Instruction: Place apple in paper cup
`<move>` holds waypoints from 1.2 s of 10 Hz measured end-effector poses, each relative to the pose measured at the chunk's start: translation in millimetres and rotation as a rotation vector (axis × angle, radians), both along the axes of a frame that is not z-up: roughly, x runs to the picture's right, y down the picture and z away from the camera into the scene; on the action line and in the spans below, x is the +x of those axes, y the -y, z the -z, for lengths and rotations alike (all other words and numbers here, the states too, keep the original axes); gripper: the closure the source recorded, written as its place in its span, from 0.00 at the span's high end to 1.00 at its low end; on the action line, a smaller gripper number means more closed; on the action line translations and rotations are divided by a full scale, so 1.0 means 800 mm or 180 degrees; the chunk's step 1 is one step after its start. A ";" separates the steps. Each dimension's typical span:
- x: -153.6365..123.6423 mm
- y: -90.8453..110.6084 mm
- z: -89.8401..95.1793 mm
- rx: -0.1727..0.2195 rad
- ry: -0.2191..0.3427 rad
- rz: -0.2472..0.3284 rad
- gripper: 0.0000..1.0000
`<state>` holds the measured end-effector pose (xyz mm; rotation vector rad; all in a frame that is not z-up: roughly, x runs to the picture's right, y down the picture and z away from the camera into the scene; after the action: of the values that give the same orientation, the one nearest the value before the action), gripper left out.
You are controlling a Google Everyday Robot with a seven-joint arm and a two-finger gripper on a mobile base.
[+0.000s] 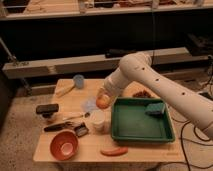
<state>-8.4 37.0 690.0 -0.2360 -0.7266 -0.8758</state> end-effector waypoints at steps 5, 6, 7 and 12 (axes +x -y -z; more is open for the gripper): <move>-0.017 -0.043 0.007 -0.0100 0.0089 0.0317 0.00; -0.019 -0.048 0.006 -0.0113 0.0093 0.0358 0.00; -0.021 -0.051 0.004 -0.0121 0.0094 0.0398 0.00; -0.043 -0.065 -0.011 -0.0212 0.0080 0.0578 0.15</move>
<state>-43.1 88.7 698.6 -0.3548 -0.7668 -1.0294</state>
